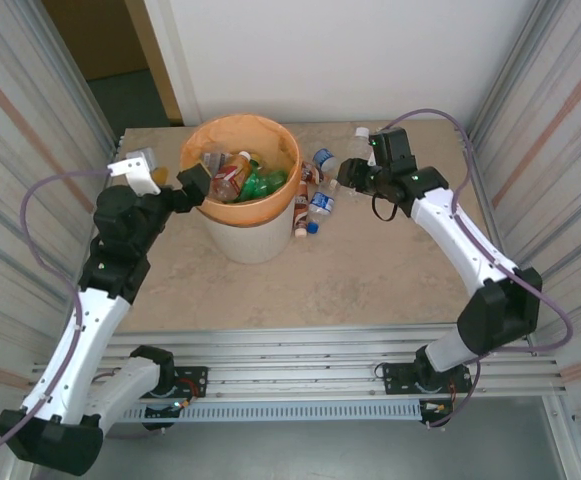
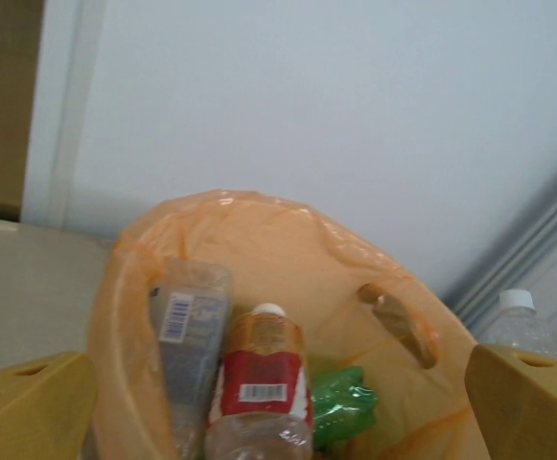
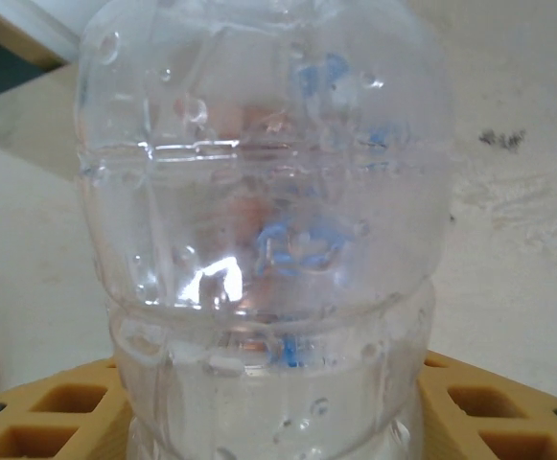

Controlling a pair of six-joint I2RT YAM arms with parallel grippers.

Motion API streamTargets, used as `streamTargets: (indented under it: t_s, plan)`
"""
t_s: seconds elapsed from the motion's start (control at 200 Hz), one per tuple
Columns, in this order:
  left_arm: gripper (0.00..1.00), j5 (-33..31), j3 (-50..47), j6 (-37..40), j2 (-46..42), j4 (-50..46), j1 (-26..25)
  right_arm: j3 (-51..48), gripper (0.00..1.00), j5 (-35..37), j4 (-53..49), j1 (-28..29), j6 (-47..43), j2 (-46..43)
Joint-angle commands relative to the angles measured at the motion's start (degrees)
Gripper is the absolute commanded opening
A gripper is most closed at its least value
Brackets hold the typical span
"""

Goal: Put the plastic bottles in the bin

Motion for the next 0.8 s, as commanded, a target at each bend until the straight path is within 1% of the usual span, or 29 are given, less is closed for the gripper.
streamTargets:
  t_s: [0.0, 0.12, 0.215, 0.451, 0.611, 0.792]
  plan:
    - [0.98, 5.6, 3.7, -0.1, 1.4, -0.1, -1.7, -1.1, 0.47, 0.9, 3.3, 1.9, -3.3, -4.7]
    - [0.97, 7.3, 7.0, 1.6, 4.1, 0.3, -5.2, -1.9, 0.47, 0.1, 6.7, 5.3, -5.9, -7.9]
    - [0.97, 9.8, 9.6, 2.2, 6.9, 0.9, -7.1, -2.2, 0.47, -1.0, 9.6, 8.4, -8.6, -9.5]
    - [0.98, 16.7, 14.9, 2.7, 13.6, 3.0, -12.0, -1.9, 0.48, -3.9, 15.3, 15.0, -15.1, -9.7]
    - [0.98, 22.1, 17.7, 2.1, 17.4, 4.5, -13.6, 0.5, 0.48, -5.6, 17.3, 18.7, -19.2, -7.5]
    - [0.98, 24.0, 18.9, 0.0, 20.1, 7.1, -13.9, 2.4, 0.49, -5.1, 19.4, 22.6, -23.6, -5.8]
